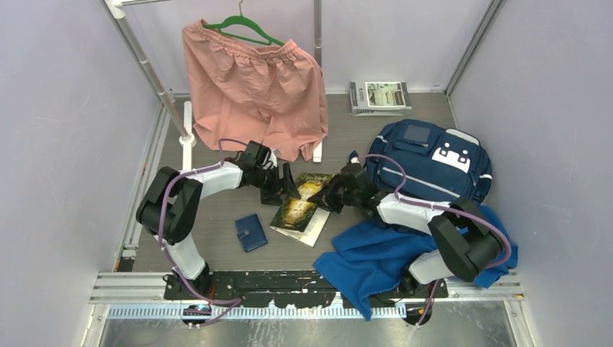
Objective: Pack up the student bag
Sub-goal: Pick up the book from the center of the board.
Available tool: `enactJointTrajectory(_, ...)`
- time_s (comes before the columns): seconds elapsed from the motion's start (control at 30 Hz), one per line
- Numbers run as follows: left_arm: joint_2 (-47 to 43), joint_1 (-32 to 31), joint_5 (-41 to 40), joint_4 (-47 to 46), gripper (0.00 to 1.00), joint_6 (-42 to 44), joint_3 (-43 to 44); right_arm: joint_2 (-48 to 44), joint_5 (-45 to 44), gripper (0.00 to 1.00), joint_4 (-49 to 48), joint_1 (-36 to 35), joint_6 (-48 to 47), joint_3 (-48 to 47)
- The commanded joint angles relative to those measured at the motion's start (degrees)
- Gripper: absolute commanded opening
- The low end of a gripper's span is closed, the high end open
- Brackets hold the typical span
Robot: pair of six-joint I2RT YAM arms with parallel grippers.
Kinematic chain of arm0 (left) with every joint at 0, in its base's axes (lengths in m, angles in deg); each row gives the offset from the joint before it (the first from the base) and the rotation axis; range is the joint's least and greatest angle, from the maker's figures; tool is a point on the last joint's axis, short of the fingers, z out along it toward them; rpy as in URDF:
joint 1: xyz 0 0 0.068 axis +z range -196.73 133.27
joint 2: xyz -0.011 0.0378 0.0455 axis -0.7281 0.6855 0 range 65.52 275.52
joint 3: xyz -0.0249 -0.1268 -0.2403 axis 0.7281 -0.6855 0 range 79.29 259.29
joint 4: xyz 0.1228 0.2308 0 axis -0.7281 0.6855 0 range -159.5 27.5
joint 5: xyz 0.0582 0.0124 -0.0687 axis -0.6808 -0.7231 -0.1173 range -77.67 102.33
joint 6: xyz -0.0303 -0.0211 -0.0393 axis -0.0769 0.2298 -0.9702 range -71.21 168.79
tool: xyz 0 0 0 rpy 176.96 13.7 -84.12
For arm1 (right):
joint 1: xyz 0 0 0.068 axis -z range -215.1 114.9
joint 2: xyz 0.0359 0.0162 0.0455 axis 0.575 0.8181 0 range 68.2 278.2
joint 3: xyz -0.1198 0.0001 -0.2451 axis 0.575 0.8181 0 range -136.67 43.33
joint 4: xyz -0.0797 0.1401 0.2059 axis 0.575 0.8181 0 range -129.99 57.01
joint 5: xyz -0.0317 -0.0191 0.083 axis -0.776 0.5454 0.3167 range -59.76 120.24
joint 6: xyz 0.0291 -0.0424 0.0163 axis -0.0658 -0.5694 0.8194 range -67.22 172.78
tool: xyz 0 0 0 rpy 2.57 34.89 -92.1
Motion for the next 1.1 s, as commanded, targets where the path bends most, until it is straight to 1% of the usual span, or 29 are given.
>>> enactJointTrajectory(0.0, 0.72, -1.67, 2.68, -0.72, 0.76, -0.52, -1.5, -0.4, 1.58, 0.08, -4.22, -1.07, 1.46, -1.87)
enactJointTrajectory(0.03, 0.41, -1.67, 2.49, -0.12, 0.76, -0.29, -1.35, -0.93, 1.32, 0.03, -3.07, -1.12, 1.22, -2.15)
enactJointTrajectory(0.07, -0.06, -1.67, 2.15, 0.69, 0.76, 0.03, -1.06, -1.75, 0.91, 0.01, -1.46, -1.08, 0.49, -2.64)
enactJointTrajectory(0.17, -3.04, -1.52, 1.02, 3.49, 0.76, 1.18, -0.18, -4.5, -0.02, 0.01, 3.45, -1.07, -2.19, -4.17)
enactJointTrajectory(0.33, -10.27, -0.27, -1.72, 9.42, 0.76, 1.86, 0.82, -9.82, -1.52, 0.01, 6.31, -0.68, -5.15, -4.41)
enactJointTrajectory(0.43, -16.87, -0.1, -6.5, 13.88, 0.78, 0.12, 0.31, -12.03, -1.85, 0.01, 2.65, 0.14, -3.36, -2.17)
enactJointTrajectory(0.53, -23.48, -0.1, -7.52, 13.57, 0.82, -3.83, -3.22, -12.93, -0.31, 0.01, -5.92, 1.31, 1.33, 1.66)
enactJointTrajectory(0.63, -28.97, -0.16, -10.57, 13.71, 0.88, -8.91, -7.58, -12.98, 0.92, 0.01, -13.59, 1.98, 4.52, 4.21)
enactJointTrajectory(0.8, -38.13, -0.18, -10.49, 4.62, 0.93, -13.38, -17.84, -12.38, 2.76, 0.01, -19.7, 2.29, 6.74, 5.51)
enactJointTrajectory(0.97, -41.71, -0.18, -9.35, -6.26, 0.94, -18.17, -25.92, -11.7, 4.26, 0.01, -26.65, 3.16, 9.95, 7.28)
enactJointTrajectory(1.03, -43.08, -0.18, -9.24, -12.23, 0.94, -21.88, -29.33, -11.64, 4.6, 0.01, -27.08, 3.23, 10.17, 7.28)
enactJointTrajectory(1.07, -43.94, -0.18, -9.2, -16.74, 0.95, -23.94, -31.34, -11.64, 4.55, 0.01, -27.13, 3.17, 10.21, 7.34)
